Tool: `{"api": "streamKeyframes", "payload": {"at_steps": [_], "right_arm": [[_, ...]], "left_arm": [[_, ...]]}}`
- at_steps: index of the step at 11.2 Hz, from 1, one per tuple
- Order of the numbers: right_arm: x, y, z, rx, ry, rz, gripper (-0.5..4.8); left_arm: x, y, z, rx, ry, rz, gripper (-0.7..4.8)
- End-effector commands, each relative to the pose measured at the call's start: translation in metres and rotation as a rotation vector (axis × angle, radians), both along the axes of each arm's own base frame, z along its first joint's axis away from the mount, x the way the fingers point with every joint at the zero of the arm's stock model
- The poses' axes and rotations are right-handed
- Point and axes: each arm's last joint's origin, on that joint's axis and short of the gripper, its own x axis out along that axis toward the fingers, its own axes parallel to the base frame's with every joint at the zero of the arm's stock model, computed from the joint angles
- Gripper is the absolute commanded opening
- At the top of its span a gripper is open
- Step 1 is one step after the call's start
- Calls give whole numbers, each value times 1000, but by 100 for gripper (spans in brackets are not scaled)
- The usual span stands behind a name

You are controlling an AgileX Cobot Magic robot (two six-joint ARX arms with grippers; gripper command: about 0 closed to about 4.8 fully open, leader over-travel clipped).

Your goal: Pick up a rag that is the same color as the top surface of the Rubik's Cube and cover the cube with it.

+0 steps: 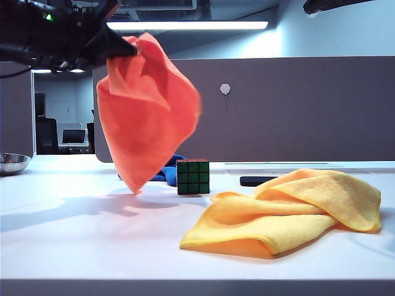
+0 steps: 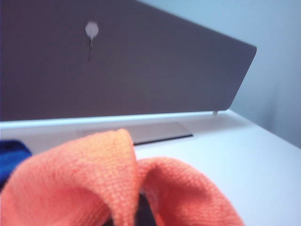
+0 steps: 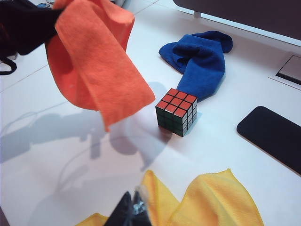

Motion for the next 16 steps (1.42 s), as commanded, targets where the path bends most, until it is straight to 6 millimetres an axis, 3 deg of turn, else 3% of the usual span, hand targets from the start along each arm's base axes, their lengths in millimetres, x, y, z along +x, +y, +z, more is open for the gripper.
{"api": "streamKeyframes", "payload": {"at_steps": [1,5,8,10,11,13,16], "right_arm": [[6,2,-3,-3,15,2,-1],[9,3,-3,-1,1,0,-1],[9,3,-3,-1,2,-1,-1],[9,2,-3,-1,2,-2,-1],[9,2,-3,-1,2,-2,-1],[9,2,-3,-1,2,-1,-1],[8,2,-5,-6,19,-1,-1]], "left_arm": [[19,-7,23,-10,-49,-4,-6],[43,-41,5,13,24,-77,-6],[40,-63,-8,28,59,-116,-6],[39,-65,-8,35,57,-186,-6],[41,-62,-6,53,15,-65,-6],[52,-61,5,38,-19,-7,-6],[76,-78,18,33,-42,-71,-6]]}}
